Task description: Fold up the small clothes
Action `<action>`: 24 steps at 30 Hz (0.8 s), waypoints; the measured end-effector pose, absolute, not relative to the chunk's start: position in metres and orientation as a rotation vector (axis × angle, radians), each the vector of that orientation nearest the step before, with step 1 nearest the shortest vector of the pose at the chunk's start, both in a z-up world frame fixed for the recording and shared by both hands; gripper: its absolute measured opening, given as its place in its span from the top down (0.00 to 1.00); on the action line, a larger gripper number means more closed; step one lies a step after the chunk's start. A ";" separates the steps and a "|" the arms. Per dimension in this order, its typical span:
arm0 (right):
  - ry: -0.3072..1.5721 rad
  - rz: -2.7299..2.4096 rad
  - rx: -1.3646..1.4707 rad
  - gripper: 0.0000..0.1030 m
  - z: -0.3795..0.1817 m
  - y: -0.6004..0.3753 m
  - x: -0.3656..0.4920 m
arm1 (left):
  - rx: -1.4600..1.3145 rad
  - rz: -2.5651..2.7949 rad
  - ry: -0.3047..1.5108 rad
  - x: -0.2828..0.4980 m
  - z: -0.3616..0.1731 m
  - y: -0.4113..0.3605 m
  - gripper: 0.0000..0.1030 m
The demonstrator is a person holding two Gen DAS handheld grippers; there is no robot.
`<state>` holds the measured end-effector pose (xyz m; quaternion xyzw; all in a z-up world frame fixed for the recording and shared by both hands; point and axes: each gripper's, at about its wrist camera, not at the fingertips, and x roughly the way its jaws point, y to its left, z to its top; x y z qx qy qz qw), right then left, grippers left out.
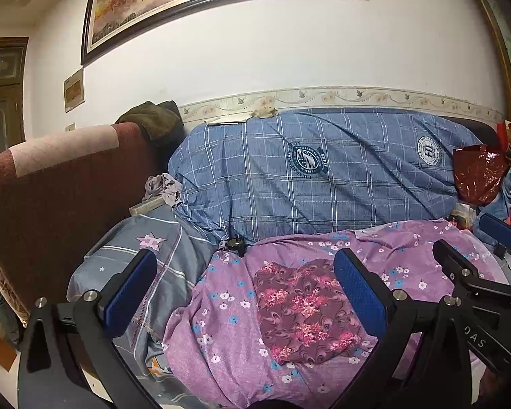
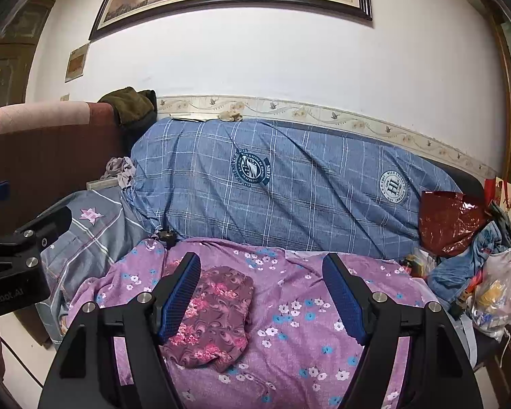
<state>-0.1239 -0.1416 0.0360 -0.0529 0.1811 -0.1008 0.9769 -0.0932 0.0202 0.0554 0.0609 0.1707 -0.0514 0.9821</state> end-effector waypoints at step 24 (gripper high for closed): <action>0.297 -0.198 -0.112 0.25 0.052 -0.126 -0.160 | 0.123 -0.125 0.283 -0.132 0.070 0.026 0.00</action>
